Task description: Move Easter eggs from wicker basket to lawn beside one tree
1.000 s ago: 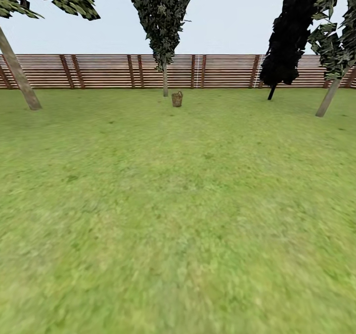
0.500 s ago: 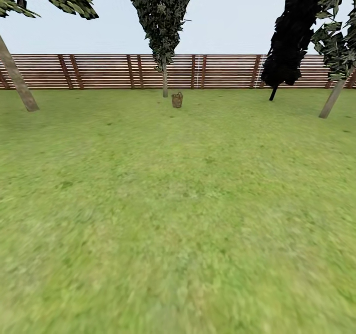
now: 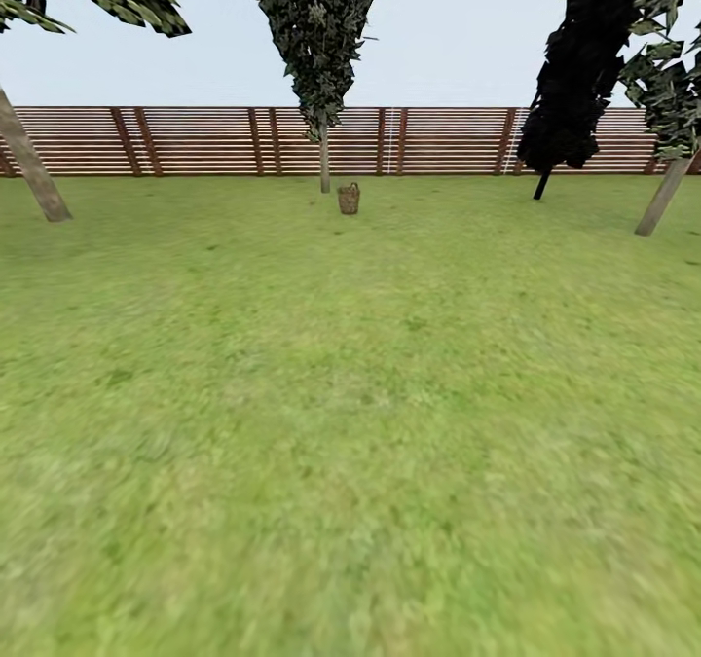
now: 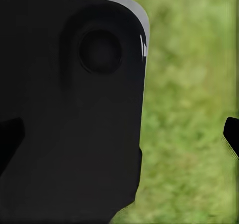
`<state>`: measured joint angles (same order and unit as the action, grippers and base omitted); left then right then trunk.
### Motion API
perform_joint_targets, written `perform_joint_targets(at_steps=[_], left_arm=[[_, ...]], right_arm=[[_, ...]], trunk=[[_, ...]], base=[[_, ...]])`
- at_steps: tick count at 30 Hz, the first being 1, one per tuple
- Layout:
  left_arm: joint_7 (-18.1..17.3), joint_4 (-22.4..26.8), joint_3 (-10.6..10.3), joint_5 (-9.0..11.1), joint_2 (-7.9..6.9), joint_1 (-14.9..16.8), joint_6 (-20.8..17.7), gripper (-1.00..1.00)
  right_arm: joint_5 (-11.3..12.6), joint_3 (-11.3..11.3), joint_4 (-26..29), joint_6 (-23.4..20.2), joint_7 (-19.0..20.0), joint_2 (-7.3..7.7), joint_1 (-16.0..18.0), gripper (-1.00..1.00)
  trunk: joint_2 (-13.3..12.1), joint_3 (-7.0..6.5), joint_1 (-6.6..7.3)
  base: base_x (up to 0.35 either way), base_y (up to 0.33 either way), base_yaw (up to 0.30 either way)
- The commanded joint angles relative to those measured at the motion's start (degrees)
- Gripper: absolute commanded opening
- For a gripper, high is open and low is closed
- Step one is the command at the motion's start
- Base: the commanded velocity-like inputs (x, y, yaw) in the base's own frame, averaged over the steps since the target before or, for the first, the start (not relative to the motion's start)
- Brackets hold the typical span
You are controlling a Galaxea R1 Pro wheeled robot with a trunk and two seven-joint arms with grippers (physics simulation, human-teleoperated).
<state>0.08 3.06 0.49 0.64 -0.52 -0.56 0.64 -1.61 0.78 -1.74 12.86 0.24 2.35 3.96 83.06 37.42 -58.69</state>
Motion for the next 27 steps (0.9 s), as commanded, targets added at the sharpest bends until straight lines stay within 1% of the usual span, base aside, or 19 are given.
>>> perform_joint_targets(at_steps=[1, 27], left_arm=[[0.0, 0.1, 0.0, 0.1, 0.00, 0.0, 0.1, 1.00], [0.0, 0.1, 0.0, 0.1, 0.03, 0.0, 0.1, 1.00]], right_arm=[[-0.2, 0.0, -0.2, 0.3, 0.0, 0.01, 0.1, 1.00], [-0.3, 0.0, -0.2, 0.7, 0.0, -0.07, 0.1, 1.00]], trunk=[[0.0, 0.03, -0.03], [0.0, 0.03, -0.03]], base=[[0.327, 0.000, 0.000], [0.326, 0.000, 0.000]])
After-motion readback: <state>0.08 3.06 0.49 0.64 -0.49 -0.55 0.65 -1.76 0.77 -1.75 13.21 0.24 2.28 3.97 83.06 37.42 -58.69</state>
